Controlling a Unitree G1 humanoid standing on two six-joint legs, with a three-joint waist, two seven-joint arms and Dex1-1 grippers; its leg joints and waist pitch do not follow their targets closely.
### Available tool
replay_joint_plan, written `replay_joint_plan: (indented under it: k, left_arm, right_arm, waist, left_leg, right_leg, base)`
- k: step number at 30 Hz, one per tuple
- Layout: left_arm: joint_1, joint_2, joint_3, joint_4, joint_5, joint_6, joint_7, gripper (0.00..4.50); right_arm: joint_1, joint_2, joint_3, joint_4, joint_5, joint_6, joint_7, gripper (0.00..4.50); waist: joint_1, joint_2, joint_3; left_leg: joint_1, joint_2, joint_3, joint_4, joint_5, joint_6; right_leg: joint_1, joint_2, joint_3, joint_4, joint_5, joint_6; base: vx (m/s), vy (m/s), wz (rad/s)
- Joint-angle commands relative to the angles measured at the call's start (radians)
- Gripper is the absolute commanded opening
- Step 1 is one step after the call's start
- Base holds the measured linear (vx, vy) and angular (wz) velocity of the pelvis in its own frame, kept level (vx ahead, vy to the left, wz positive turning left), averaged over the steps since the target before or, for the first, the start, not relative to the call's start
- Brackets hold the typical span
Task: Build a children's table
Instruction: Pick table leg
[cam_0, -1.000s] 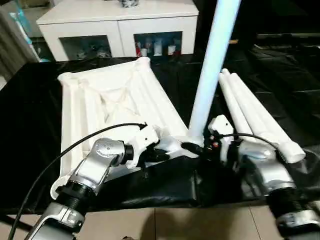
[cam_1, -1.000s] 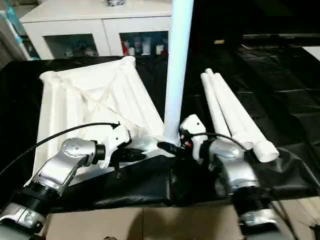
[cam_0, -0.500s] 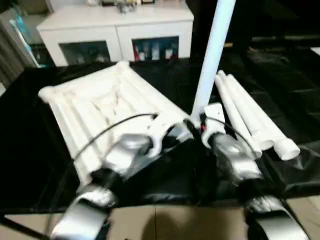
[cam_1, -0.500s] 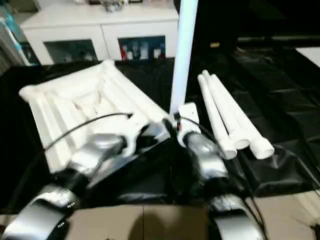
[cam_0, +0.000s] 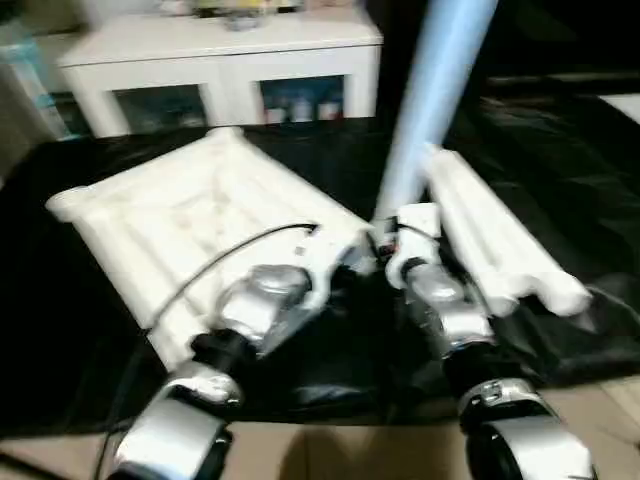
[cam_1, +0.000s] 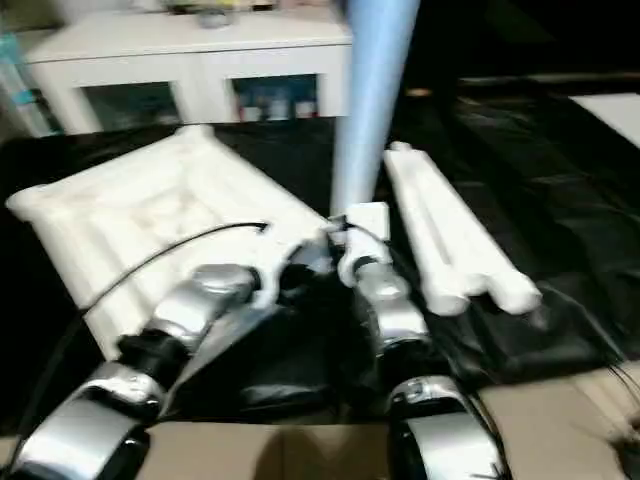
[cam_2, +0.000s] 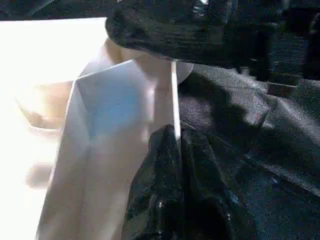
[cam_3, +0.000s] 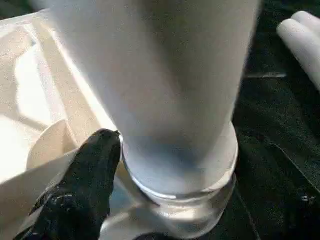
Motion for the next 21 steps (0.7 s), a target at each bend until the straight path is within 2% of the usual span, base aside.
replay_joint_plan:
  k: [1, 5, 6, 8, 11, 13, 17, 19, 21]
  left_arm:
    - [0.035, -0.002, -0.022, 0.001, 0.004, -0.01, -0.025, 0.0]
    - [0.057, 0.022, -0.026, -0.025, 0.005, -0.014, -0.055, 0.0]
    - [0.058, 0.023, -0.027, -0.025, 0.005, -0.014, -0.056, 0.0]
    - [0.067, 0.033, -0.033, -0.036, 0.005, -0.013, -0.063, 0.0]
    - [0.083, 0.041, -0.036, -0.069, 0.004, 0.0, -0.072, 0.0]
    - [0.088, 0.043, -0.036, -0.078, 0.005, 0.004, -0.075, 0.0]
    - [0.092, 0.047, -0.037, -0.087, 0.004, 0.006, -0.079, 0.0]
    - [0.096, 0.052, -0.039, -0.095, 0.003, 0.008, -0.082, 0.0]
    - [0.1, 0.055, -0.04, -0.103, 0.002, 0.012, -0.084, 0.0]
  right_arm:
    - [0.022, 0.023, 0.038, -0.003, 0.016, 0.022, 0.051, 3.87]
    - [0.024, -0.011, 0.046, -0.014, -0.007, 0.014, 0.074, 4.05]
    - [0.024, -0.011, 0.045, -0.016, -0.006, 0.013, 0.076, 4.27]
    - [0.028, -0.014, 0.038, -0.041, 0.0, 0.011, 0.084, 3.79]
    - [0.029, -0.017, 0.033, -0.051, 0.004, -0.004, 0.104, 3.79]
    - [0.03, -0.019, 0.036, -0.054, 0.003, -0.007, 0.104, 3.35]
    - [0.029, -0.021, 0.038, -0.053, 0.002, -0.011, 0.11, 3.25]
    - [0.029, -0.023, 0.039, -0.053, 0.001, -0.012, 0.118, 2.95]
    - [0.03, -0.024, 0.039, -0.054, 0.0, -0.013, 0.121, 2.89]
  waist:
    - [0.002, -0.022, -0.052]
    - [-0.002, -0.02, -0.054]
    - [-0.002, -0.019, -0.054]
    - [-0.001, -0.021, -0.053]
    - [0.0, -0.022, -0.053]
    - [0.001, -0.024, -0.054]
    - [0.003, -0.026, -0.053]
    - [0.005, -0.027, -0.053]
    - [0.006, -0.028, -0.052]
  left_leg:
    - [0.01, 0.031, -0.026, -0.088, -0.429, 0.031]
    - [0.013, 0.032, -0.022, -0.087, -0.423, 0.035]
    - [0.014, 0.032, -0.022, -0.087, -0.42, 0.036]
    - [0.01, 0.033, -0.022, -0.088, -0.409, 0.042]
    - [0.009, 0.034, -0.021, -0.088, -0.389, 0.046]
    - [0.009, 0.034, -0.019, -0.087, -0.378, 0.05]
    - [0.009, 0.035, -0.019, -0.088, -0.362, 0.055]
    - [0.01, 0.036, -0.018, -0.088, -0.36, 0.055]
    - [0.009, 0.036, -0.018, -0.089, -0.358, 0.055]
  right_leg:
    - [0.029, -0.019, 0.009, -0.091, -0.427, -0.16]
    - [0.026, -0.017, 0.012, -0.091, -0.394, -0.183]
    - [0.026, -0.018, 0.013, -0.09, -0.386, -0.187]
    - [0.029, -0.018, 0.014, -0.088, -0.372, -0.194]
    - [0.029, -0.019, 0.014, -0.087, -0.365, -0.198]
    - [0.029, -0.019, 0.016, -0.086, -0.353, -0.201]
    - [0.029, -0.02, 0.016, -0.086, -0.354, -0.202]
    - [0.029, -0.02, 0.017, -0.086, -0.358, -0.201]
    - [0.028, -0.02, 0.017, -0.086, -0.363, -0.198]
  base:
    - [0.0, 0.0, 0.0]
    - [0.0, 0.0, 0.0]
    - [0.0, 0.0, 0.0]
    - [0.0, 0.0, 0.0]
    - [0.0, 0.0, 0.0]
    - [0.0, 0.0, 0.0]
    - [0.0, 0.0, 0.0]
    - [0.0, 0.0, 0.0]
    - [0.0, 0.0, 0.0]
